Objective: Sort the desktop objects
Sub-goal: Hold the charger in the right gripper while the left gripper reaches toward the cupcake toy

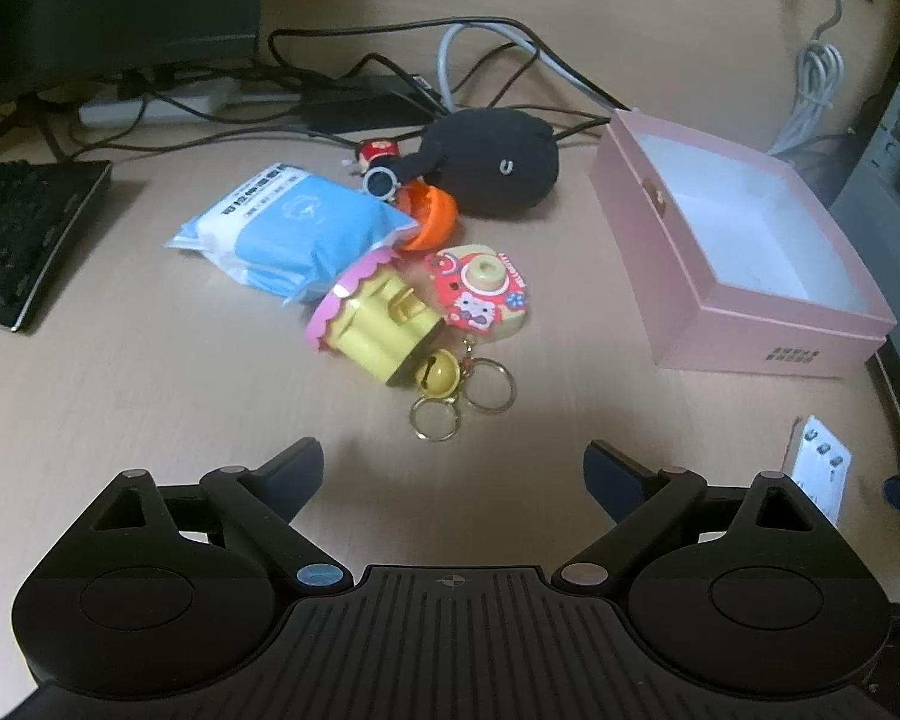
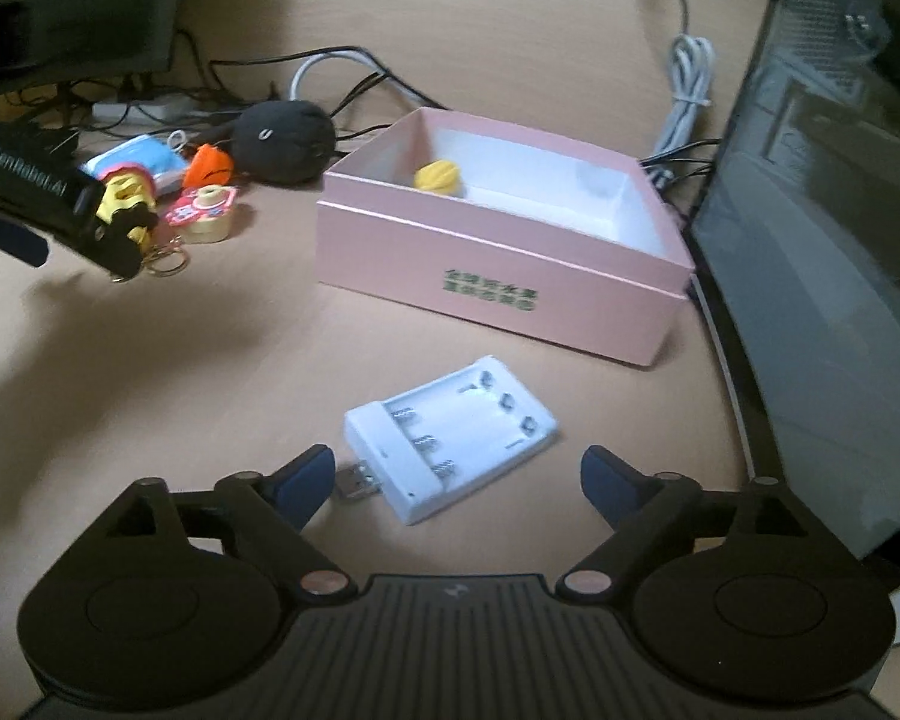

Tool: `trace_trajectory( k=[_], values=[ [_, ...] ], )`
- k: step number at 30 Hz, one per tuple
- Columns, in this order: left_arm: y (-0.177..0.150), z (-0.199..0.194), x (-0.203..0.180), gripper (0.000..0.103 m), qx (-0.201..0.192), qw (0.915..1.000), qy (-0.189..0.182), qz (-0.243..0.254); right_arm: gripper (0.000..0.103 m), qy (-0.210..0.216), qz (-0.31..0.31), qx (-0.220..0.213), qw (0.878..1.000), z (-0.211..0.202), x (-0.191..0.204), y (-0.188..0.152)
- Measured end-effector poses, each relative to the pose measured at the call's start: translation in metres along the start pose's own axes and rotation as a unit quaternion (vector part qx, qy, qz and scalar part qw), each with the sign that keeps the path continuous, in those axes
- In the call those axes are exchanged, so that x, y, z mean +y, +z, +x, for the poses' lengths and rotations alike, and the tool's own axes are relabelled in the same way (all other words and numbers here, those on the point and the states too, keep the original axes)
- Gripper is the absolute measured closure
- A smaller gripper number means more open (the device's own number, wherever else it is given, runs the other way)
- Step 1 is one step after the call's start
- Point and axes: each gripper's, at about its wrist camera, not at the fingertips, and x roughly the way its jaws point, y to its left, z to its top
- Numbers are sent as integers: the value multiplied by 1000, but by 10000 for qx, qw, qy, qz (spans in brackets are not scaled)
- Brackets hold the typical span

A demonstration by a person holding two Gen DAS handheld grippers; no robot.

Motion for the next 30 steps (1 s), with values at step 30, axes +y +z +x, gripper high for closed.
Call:
trace_trajectory(
  k=[30],
  values=[
    [-25, -20, 17, 3, -83, 9996, -275, -76, 20, 946, -254, 678, 9929, -13, 5, -6]
  ],
)
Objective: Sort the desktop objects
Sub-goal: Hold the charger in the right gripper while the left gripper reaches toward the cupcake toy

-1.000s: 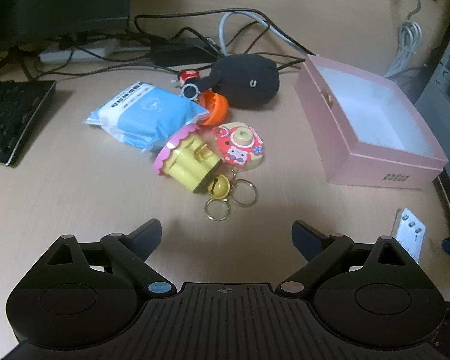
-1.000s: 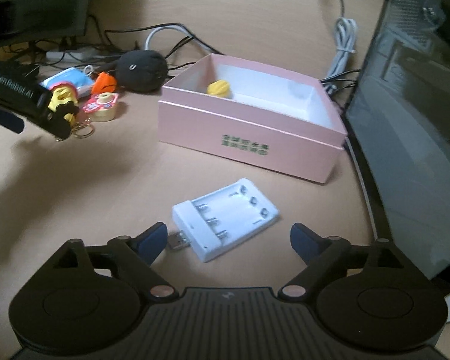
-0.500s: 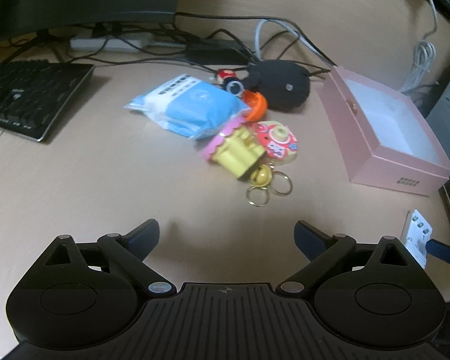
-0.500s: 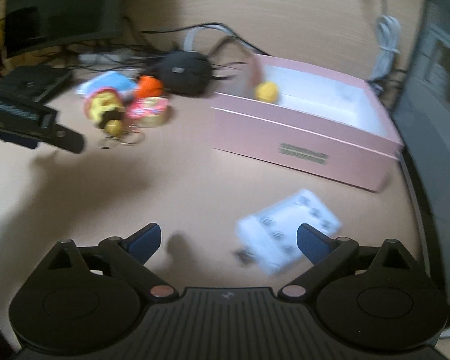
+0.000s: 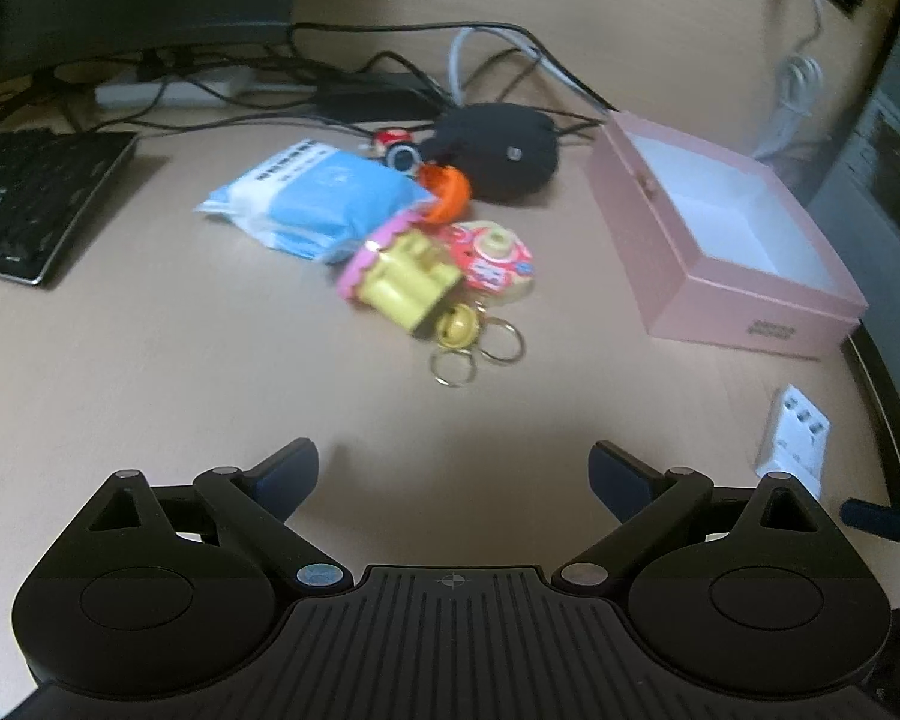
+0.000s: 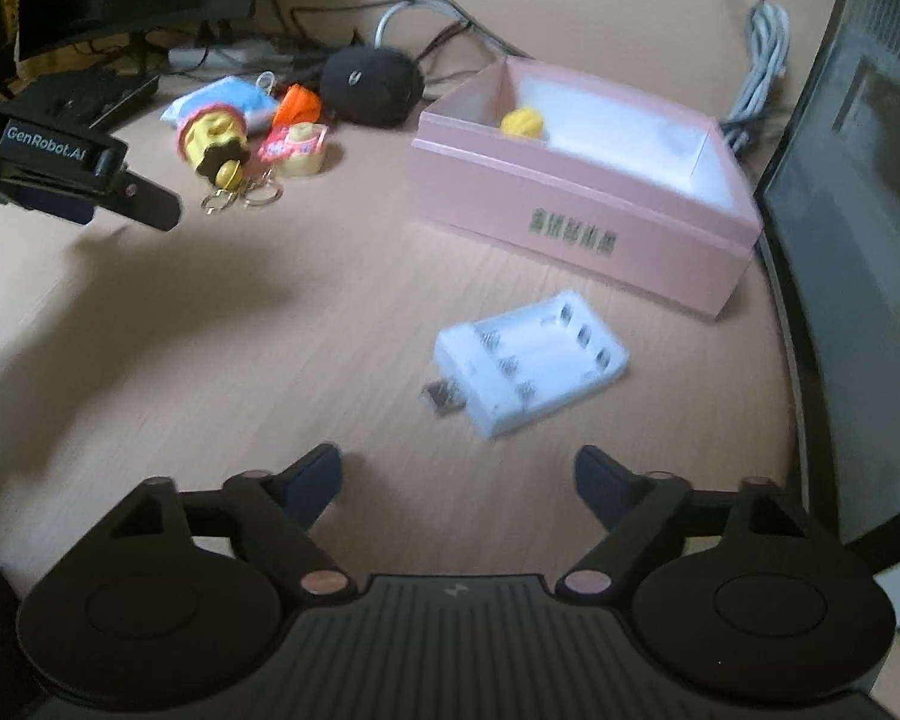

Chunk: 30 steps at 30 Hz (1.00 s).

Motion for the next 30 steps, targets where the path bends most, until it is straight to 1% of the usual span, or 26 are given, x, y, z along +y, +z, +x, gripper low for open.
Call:
trace_trajectory(
  k=[4, 8, 9, 11, 13, 16, 20, 22, 23, 25, 28, 30],
  values=[
    [-4, -1, 1, 3, 34, 10000, 35, -17, 21, 387, -128, -46, 9992, 2, 16, 6],
    [-4, -6, 8, 3, 14, 9999, 106, -121, 21, 725, -438, -357, 9958, 4, 38, 14],
    [-3, -8, 10, 3, 1, 9998, 123, -142, 21, 733, -486, -434, 9952, 3, 42, 16],
    [-3, -13, 14, 3, -50, 9997, 156, -172, 21, 584, -527, -669, 9947, -4, 44, 18],
    [-4, -17, 21, 3, -92, 9994, 202, -261, 21, 460, -447, -788, 9948, -12, 35, 17],
    [-7, -18, 30, 3, -59, 9987, 259, -429, 21, 333, -178, -583, 9976, -12, 13, 13],
    [-10, -18, 31, 3, -43, 9987, 228, -452, 21, 258, 340, -172, 9989, -1, -15, 9],
    [-10, -17, 29, 3, -27, 9989, 219, -414, 21, 472, 718, 40, 9963, 8, -24, 11],
    [-11, -17, 27, 3, -18, 9990, 216, -392, 19, 591, 824, 48, 9948, 14, -24, 11],
    [-11, -16, 25, 3, 7, 9992, 217, -346, 17, 651, 762, -96, 9949, 21, -15, 17],
    [-11, -16, 23, 3, 48, 9993, 251, -287, 17, 710, 629, -249, 9952, 29, 1, 29],
    [-11, -19, 25, 3, 26, 9993, 271, -273, 17, 633, 457, -528, 9955, 21, 7, 33]
  ],
)
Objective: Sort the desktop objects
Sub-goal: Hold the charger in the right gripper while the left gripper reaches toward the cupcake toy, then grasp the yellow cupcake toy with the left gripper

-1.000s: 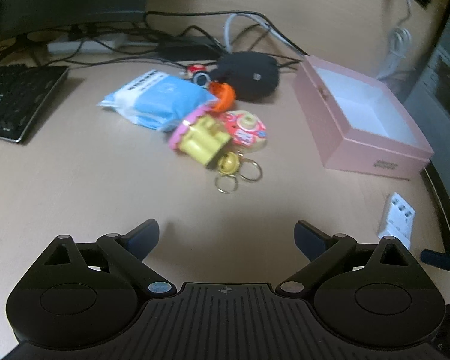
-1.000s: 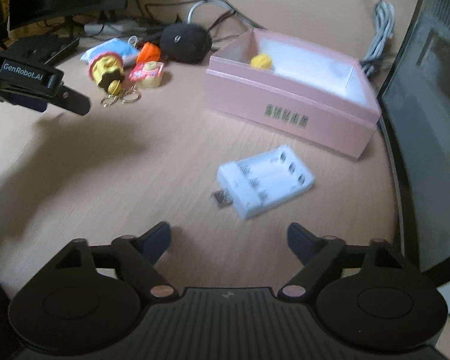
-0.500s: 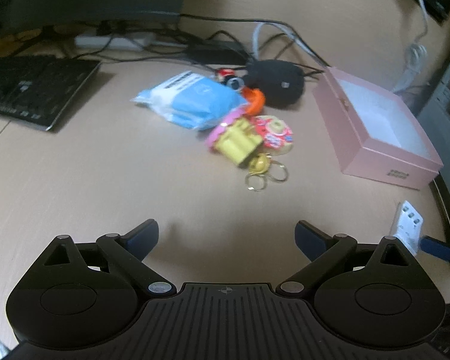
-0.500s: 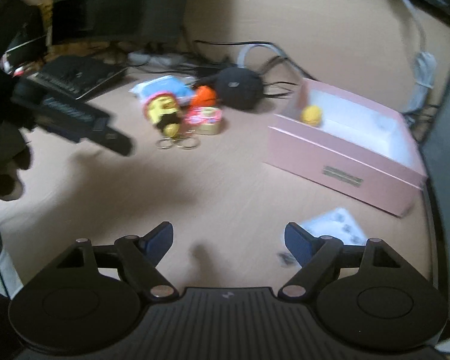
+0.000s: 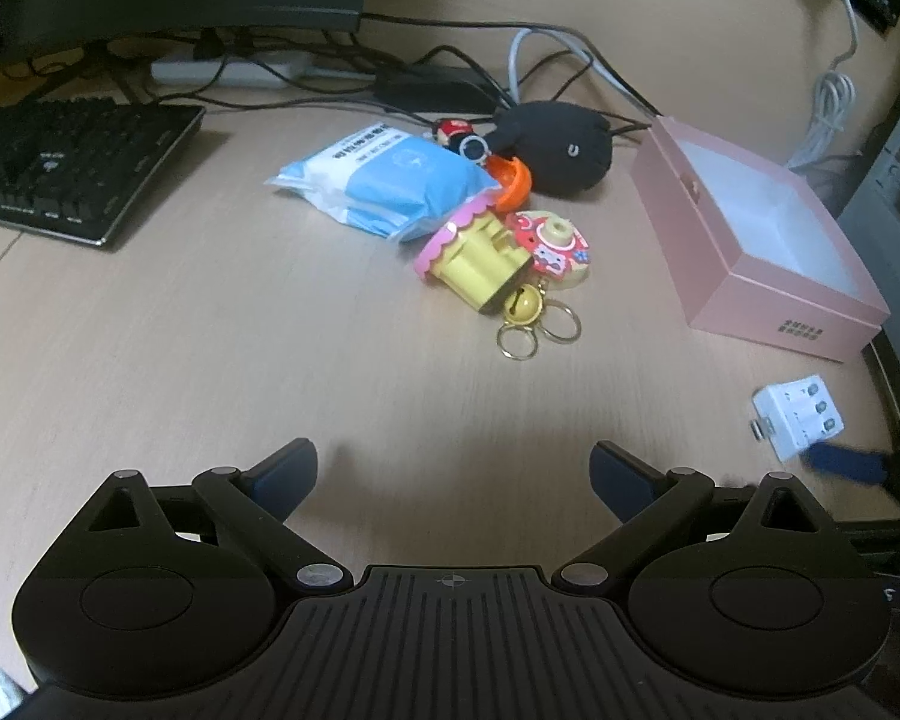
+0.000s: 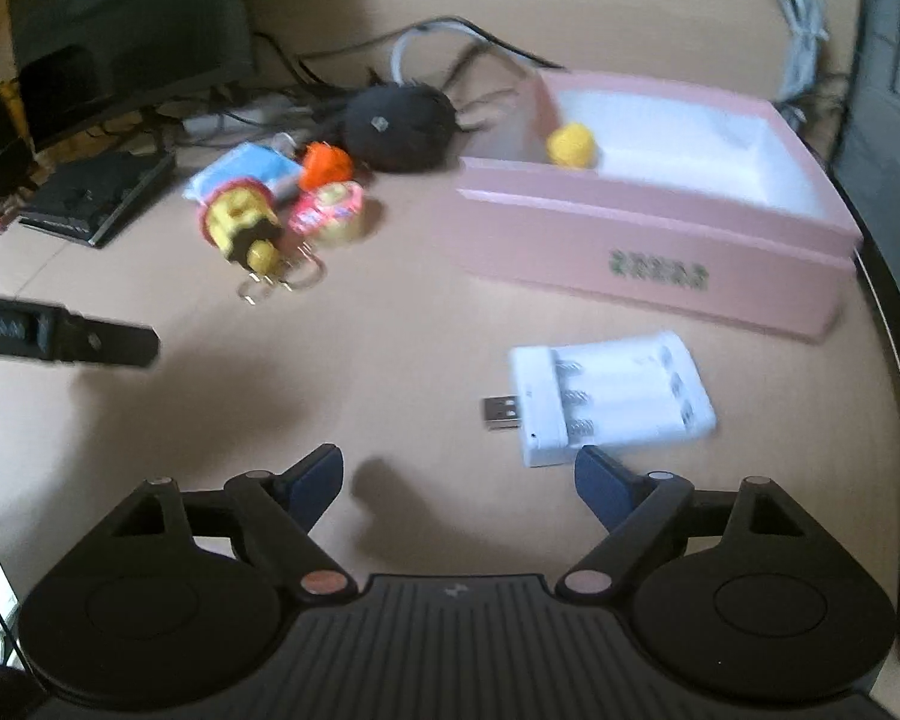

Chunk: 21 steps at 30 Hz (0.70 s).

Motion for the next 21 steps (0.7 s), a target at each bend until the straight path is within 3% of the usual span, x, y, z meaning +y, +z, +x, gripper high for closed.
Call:
trace_trajectory(
  k=[2, 4, 9, 12, 15, 18, 21],
  values=[
    [-1, -2, 4, 3, -20, 10000, 41, -50, 16, -356, -305, -254, 9986, -6, 5, 1],
    [-2, -1, 8, 3, 22, 9999, 90, -115, 4, -668, -344, -350, 9966, -5, -1, 1],
    [-7, -1, 11, 3, 121, 9999, 94, -52, 0, -722, -101, -185, 9972, 21, -24, 12],
    [-8, -4, 12, 3, 88, 9999, 22, 60, 0, -876, -263, -140, 9957, 33, -28, 12],
    [-8, -6, 13, 3, 39, 9998, -57, 201, 0, -674, -3, -31, 9977, 35, -41, 13],
    [-4, -2, 13, 3, 39, 9991, -155, 381, 12, -596, 240, 27, 9979, 31, -42, 12],
    [9, 9, 9, 3, -39, 9978, -367, 559, 12, -737, 289, 50, 9969, 26, -29, 5]
  ],
)
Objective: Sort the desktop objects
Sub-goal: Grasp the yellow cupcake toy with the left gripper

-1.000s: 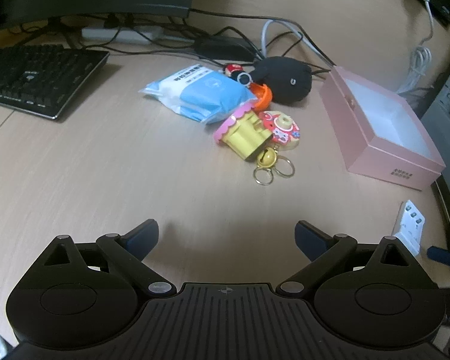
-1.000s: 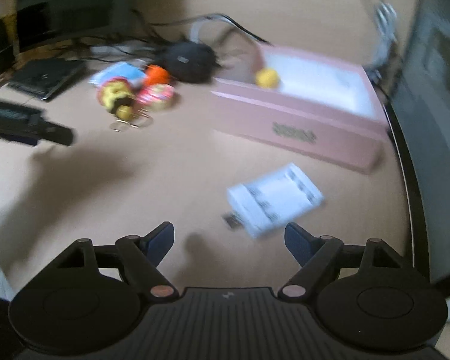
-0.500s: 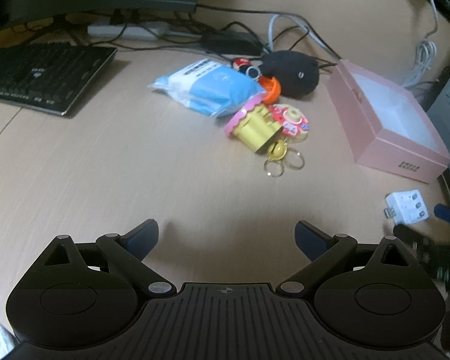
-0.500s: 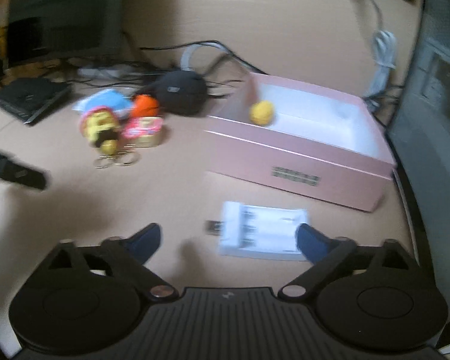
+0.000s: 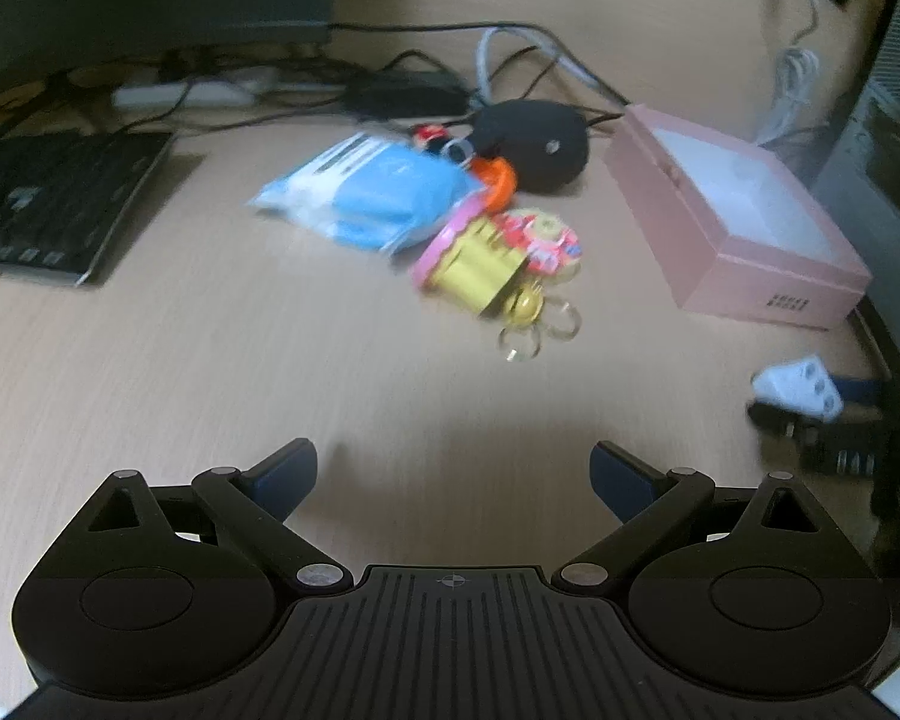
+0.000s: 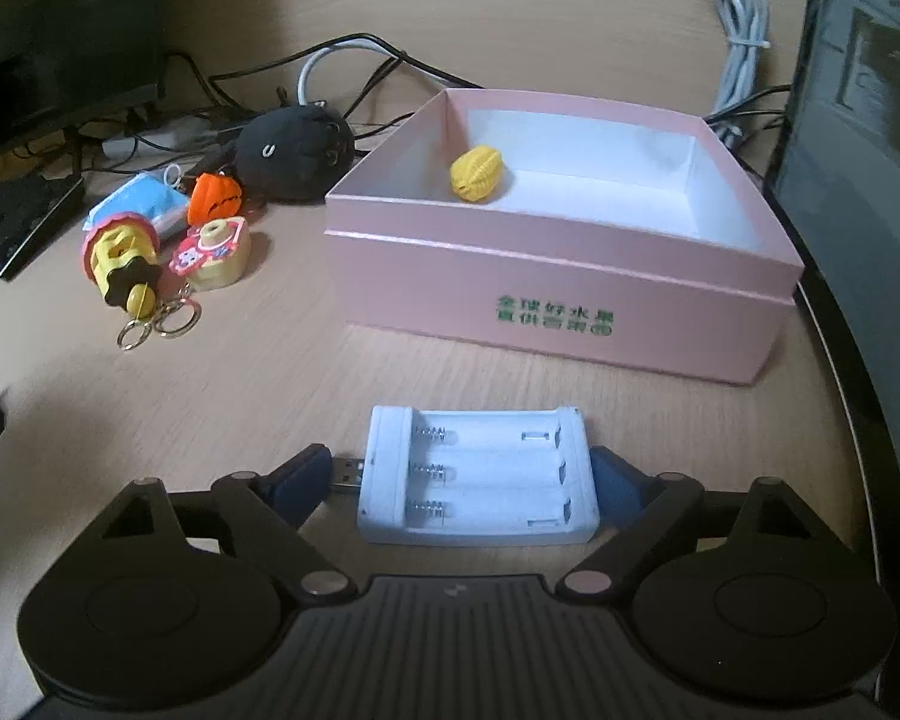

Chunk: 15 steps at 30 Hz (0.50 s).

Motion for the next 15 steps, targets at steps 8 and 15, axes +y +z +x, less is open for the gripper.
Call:
trace_trajectory(
  k=[8, 15],
  values=[
    [44, 45, -16, 3, -449, 9946, -334, 878, 12, -544, -96, 103, 9984, -26, 39, -21],
    [56, 72, -21, 19, -562, 9907, -433, 1160, 12, -922, -315, 225, 9950, -39, 56, -27]
  ],
)
